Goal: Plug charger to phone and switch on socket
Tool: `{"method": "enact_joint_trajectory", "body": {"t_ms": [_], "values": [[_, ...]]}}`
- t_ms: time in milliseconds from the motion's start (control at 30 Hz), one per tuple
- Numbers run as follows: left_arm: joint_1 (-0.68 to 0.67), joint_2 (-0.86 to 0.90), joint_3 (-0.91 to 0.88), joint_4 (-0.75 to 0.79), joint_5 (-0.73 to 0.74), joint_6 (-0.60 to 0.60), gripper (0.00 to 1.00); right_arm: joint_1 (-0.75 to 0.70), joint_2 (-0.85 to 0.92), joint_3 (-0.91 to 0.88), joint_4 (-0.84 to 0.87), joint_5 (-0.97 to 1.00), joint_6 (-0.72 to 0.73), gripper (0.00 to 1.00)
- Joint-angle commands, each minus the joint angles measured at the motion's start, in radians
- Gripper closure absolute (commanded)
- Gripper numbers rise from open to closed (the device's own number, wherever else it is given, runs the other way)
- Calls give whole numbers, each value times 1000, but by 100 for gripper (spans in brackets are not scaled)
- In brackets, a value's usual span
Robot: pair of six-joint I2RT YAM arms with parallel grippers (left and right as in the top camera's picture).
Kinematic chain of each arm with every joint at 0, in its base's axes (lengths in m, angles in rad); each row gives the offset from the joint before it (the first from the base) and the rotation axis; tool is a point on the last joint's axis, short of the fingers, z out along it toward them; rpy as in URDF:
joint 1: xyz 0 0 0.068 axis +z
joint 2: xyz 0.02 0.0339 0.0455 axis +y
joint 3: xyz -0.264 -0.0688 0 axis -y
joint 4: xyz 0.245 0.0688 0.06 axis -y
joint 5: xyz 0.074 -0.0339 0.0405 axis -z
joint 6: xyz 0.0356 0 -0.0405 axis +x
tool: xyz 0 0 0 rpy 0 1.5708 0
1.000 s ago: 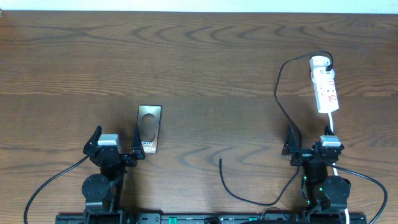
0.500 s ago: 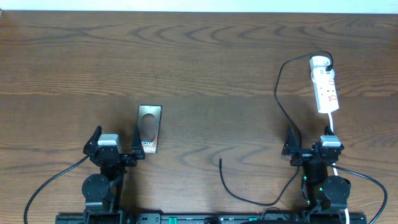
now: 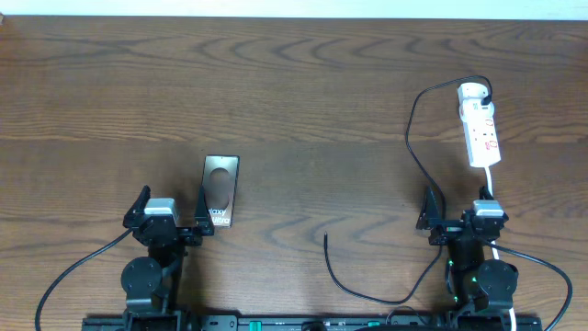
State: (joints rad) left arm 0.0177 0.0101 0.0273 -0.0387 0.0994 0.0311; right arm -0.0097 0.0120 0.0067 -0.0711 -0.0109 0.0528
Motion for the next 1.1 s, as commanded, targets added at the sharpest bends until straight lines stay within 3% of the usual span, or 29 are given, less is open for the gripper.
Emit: {"method": "enact_joint_trajectory", "body": {"t_ms": [0, 167, 300, 433, 533, 733, 933, 1067], "values": [[-2, -6, -23, -21, 21, 13, 2, 11, -5, -1, -5, 2, 14, 1], [-2, -6, -23, 2, 12, 15, 2, 11, -5, -1, -5, 2, 14, 1], [-2, -5, -3, 138, 76, 13, 2, 11, -5, -1, -5, 2, 14, 1], [-2, 47, 126, 126, 76, 14, 2, 11, -5, -1, -5, 2, 14, 1], [-2, 194, 303, 55, 77, 21, 2, 11, -5, -1, -5, 2, 14, 1], [-2, 623, 769, -227, 156, 21, 2, 11, -5, -1, -5, 2, 14, 1], [-2, 1072, 1278, -713, 177, 21, 2, 11, -5, -1, -5, 2, 14, 1], [-2, 1315, 1490, -993, 178, 20, 2, 11, -5, -1, -5, 2, 14, 1]]}}
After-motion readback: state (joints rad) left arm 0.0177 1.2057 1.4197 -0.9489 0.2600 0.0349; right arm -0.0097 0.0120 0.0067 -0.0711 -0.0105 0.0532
